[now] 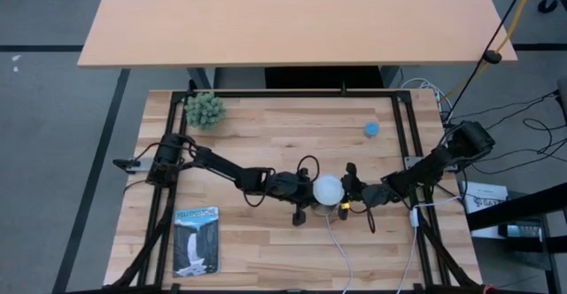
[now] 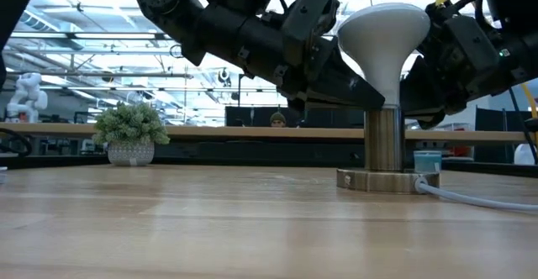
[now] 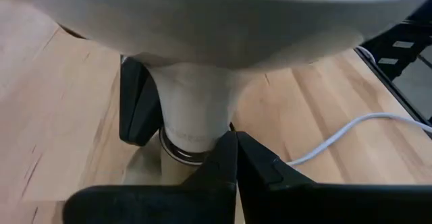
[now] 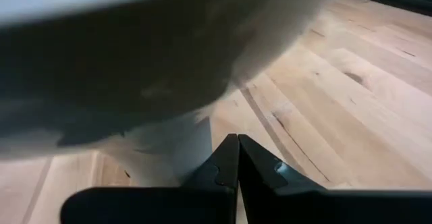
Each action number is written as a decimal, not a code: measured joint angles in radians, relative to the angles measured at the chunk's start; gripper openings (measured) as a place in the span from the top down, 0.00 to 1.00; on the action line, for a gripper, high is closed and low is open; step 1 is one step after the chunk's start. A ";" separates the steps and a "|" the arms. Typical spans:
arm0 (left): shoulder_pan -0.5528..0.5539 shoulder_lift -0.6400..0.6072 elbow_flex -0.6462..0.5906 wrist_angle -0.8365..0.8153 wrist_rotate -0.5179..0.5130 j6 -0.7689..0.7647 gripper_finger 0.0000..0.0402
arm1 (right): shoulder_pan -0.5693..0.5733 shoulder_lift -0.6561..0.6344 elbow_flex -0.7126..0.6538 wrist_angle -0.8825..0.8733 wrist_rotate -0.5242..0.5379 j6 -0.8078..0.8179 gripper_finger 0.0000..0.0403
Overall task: Screw lightbulb
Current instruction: Insert the lightbulb into the desk lamp
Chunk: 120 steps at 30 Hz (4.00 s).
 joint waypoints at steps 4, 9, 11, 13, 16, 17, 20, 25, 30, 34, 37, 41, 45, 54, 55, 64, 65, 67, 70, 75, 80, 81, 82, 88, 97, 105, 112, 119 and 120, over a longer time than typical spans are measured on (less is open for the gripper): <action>0.001 -0.002 0.000 -0.017 0.002 0.000 1.00 | 0.015 0.000 0.000 -0.003 0.002 0.004 1.00; 0.001 -0.003 0.002 -0.029 0.006 0.001 1.00 | 0.038 -0.002 0.000 -0.021 0.007 0.037 1.00; 0.003 -0.003 0.002 -0.031 0.014 0.001 1.00 | 0.048 -0.002 0.000 -0.028 0.012 0.054 1.00; 0.009 -0.003 0.002 -0.036 0.032 0.000 1.00 | 0.059 -0.006 0.000 -0.042 0.013 0.070 1.00; 0.018 -0.009 0.002 -0.045 0.054 0.001 1.00 | 0.076 -0.024 0.001 -0.081 0.013 0.092 1.00; 0.021 -0.010 0.002 -0.046 0.054 0.001 1.00 | 0.081 -0.033 0.001 -0.095 0.012 0.095 1.00; 0.035 -0.019 0.001 -0.061 0.024 0.002 1.00 | 0.098 -0.077 0.001 -0.159 -0.002 0.101 1.00; 0.061 -0.019 -0.001 -0.103 0.012 -0.004 1.00 | 0.124 -0.147 0.000 -0.302 -0.011 0.165 1.00; 0.061 -0.019 -0.001 -0.108 0.021 -0.015 1.00 | 0.154 -0.188 -0.002 -0.406 0.007 0.220 1.00; 0.048 -0.023 -0.001 -0.114 0.028 -0.021 1.00 | 0.168 -0.231 -0.001 -0.444 0.008 0.237 1.00; 0.028 -0.049 -0.001 -0.168 0.024 -0.021 1.00 | 0.199 -0.286 -0.001 -0.545 0.012 0.286 1.00; -0.010 -0.114 -0.019 -0.229 -0.032 -0.006 1.00 | 0.268 -0.376 0.033 -0.776 0.015 0.425 1.00; -0.054 -0.148 -0.035 -0.237 -0.048 -0.008 1.00 | 0.358 -0.408 0.135 -0.981 0.086 0.520 1.00; -0.113 -0.118 -0.035 -0.086 -0.067 -0.033 1.00 | 0.392 -0.238 0.316 -1.038 0.327 0.491 1.00; -0.110 -0.118 -0.035 -0.079 -0.067 -0.034 1.00 | 0.382 -0.215 0.316 -1.049 0.324 0.519 1.00; -0.096 -0.097 -0.035 -0.034 -0.042 -0.052 1.00 | 0.362 -0.135 0.315 -0.924 0.333 0.525 1.00; -0.096 -0.097 -0.035 -0.024 -0.033 -0.052 1.00 | 0.361 -0.132 0.316 -0.903 0.334 0.508 1.00; -0.093 -0.089 -0.034 -0.008 -0.023 -0.052 1.00 | 0.357 -0.122 0.316 -0.897 0.332 0.499 1.00; -0.089 -0.078 -0.034 -0.015 -0.017 -0.056 1.00 | 0.350 -0.105 0.315 -0.893 0.328 0.504 1.00; -0.096 -0.067 -0.033 0.016 -0.016 -0.059 1.00 | 0.344 -0.080 0.315 -0.884 0.328 0.504 1.00; -0.096 -0.067 -0.032 0.025 -0.011 -0.067 1.00 | 0.336 -0.072 0.315 -0.882 0.328 0.499 1.00; -0.098 -0.061 -0.031 0.038 -0.011 -0.075 1.00 | 0.333 -0.072 0.315 -0.881 0.328 0.496 1.00; -0.101 -0.054 -0.023 0.043 -0.011 -0.081 1.00 | 0.331 -0.072 0.315 -0.881 0.328 0.495 1.00; -0.138 -0.004 0.056 -0.011 0.003 -0.043 1.00 | 0.321 -0.072 0.315 -0.886 0.308 0.474 1.00; -0.095 0.004 0.065 -0.037 0.005 -0.046 1.00 | 0.320 -0.073 0.315 -0.859 0.301 0.446 1.00; -0.090 0.004 0.065 -0.049 0.006 -0.039 1.00 | 0.320 -0.073 0.315 -0.855 0.230 0.433 1.00; -0.071 0.004 0.065 -0.111 0.012 -0.034 1.00 | 0.345 -0.073 0.315 -0.792 0.198 0.380 1.00; -0.063 0.003 0.065 -0.124 0.010 -0.035 1.00 | 0.354 -0.073 0.315 -0.806 0.171 0.395 1.00; -0.063 0.002 0.065 -0.131 0.010 -0.036 1.00 | 0.354 -0.073 0.315 -0.806 0.151 0.395 1.00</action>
